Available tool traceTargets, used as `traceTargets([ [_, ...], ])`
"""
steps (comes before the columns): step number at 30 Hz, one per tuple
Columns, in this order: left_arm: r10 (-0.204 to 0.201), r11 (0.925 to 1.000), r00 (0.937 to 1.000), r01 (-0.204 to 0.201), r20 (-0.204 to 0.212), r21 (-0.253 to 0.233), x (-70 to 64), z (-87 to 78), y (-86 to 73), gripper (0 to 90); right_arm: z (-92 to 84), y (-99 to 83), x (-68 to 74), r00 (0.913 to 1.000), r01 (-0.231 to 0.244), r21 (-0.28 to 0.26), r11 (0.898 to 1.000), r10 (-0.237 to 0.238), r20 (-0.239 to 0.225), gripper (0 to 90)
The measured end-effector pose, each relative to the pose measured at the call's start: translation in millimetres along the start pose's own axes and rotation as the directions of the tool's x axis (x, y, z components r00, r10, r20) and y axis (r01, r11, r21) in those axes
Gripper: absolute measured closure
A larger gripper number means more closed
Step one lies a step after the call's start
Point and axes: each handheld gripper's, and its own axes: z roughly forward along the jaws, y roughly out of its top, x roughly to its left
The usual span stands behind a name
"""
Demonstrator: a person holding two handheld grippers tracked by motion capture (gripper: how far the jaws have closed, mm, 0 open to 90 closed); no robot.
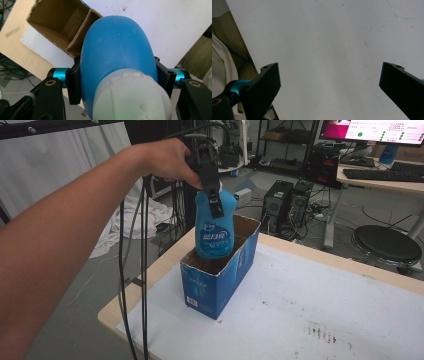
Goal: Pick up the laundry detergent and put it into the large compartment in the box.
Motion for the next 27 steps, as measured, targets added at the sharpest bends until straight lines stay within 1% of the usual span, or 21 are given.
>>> traceTargets([
  [3, 0.013, 0.9999, 0.9999, -0.013, -0.004, 0.004, 0.0, 15.9, -2.5, 37.8, 0.7, 0.9, 0.6, 1.0, 0.002, 0.007, 1.0, -0.002, -0.001, 2.7],
  [4, 0.021, 0.9997, 0.9997, -0.021, -0.007, 0.011, -0.3, 21.8, -3.0, 37.8, 1.0, 1.0, 0.7, 1.0, 0.003, 0.006, 1.0, -0.003, -0.001, 2.7],
  [6, 0.019, 0.9995, 0.9998, -0.019, -0.002, 0.027, -0.9, 34.3, -3.4, 37.8, 1.6, 1.4, 1.1, 1.0, 0.0, 0.008, 1.0, 0.0, -0.002, 2.7],
  [7, 0.024, 0.9991, 0.9997, -0.024, 0.003, 0.035, -0.9, 40.0, -3.4, 37.8, 1.8, 1.6, 1.1, 1.0, 0.001, 0.009, 1.0, -0.001, -0.001, 2.7],
  [8, 0.024, 0.9991, 0.9997, -0.024, 0.003, 0.035, -0.9, 40.0, -3.4, 37.8, 1.8, 1.6, 1.1, 1.0, 0.001, 0.009, 1.0, -0.001, -0.001, 2.7],
  [9, 0.032, 0.9988, 0.9994, -0.032, 0.014, 0.036, -1.2, 52.6, -3.9, 37.8, 1.9, 1.4, 1.2, 1.0, 0.0, 0.01, 1.0, 0.0, -0.001, 2.7],
  [10, 0.032, 0.9988, 0.9994, -0.032, 0.014, 0.036, -1.2, 52.6, -3.9, 37.8, 1.9, 1.4, 1.2, 1.0, 0.0, 0.01, 1.0, 0.0, -0.001, 2.7],
  [11, 0.033, 0.9986, 0.9993, -0.034, 0.018, 0.04, -1.0, 63.1, -5.2, 37.8, 1.8, 1.2, 0.9, 1.0, -0.002, 0.014, 1.0, 0.002, 0.001, 2.7],
  [12, 0.033, 0.9986, 0.9993, -0.034, 0.018, 0.04, -1.0, 63.1, -5.2, 37.8, 1.8, 1.2, 0.9, 1.0, -0.002, 0.014, 1.0, 0.002, 0.001, 2.7],
  [15, 0.039, 0.9976, 0.9991, -0.04, 0.019, 0.058, 0.1, 76.2, -7.2, 37.8, 2.5, 0.9, 0.5, 1.0, -0.002, 0.02, 1.0, 0.002, 0.004, 2.7],
  [17, 0.037, 0.9974, 0.9991, -0.039, 0.022, 0.061, 1.0, 86.6, -8.4, 37.8, 3.3, 1.2, -0.1, 1.0, -0.001, 0.023, 1.0, 0.001, 0.004, 2.7],
  [18, 0.037, 0.9974, 0.9991, -0.039, 0.022, 0.061, 1.0, 86.6, -8.4, 37.8, 3.3, 1.2, -0.1, 1.0, -0.001, 0.023, 1.0, 0.001, 0.004, 2.7],
  [21, 0.036, 0.9972, 0.9991, -0.037, 0.023, 0.064, 1.1, 95.9, -8.7, 37.8, 3.8, 1.9, 0.0, 1.0, -0.002, 0.023, 1.0, 0.002, 0.003, 2.7],
  [23, 0.03, 0.9972, 0.9992, -0.031, 0.028, 0.068, 1.6, 105.2, -10.1, 37.7, 4.8, 2.4, -0.5, 1.0, 0.003, 0.022, 1.0, -0.003, 0.002, 2.7],
  [24, 0.03, 0.9972, 0.9992, -0.031, 0.028, 0.068, 1.6, 105.2, -10.1, 37.8, 4.8, 2.4, -0.5, 1.0, 0.003, 0.022, 1.0, -0.003, 0.002, 2.7],
  [27, 0.03, 0.9964, 0.9991, -0.033, 0.031, 0.078, 1.7, 115.5, -12.3, 37.8, 5.2, 3.0, -0.5, 1.0, 0.004, 0.024, 1.0, -0.004, 0.001, 2.7],
])
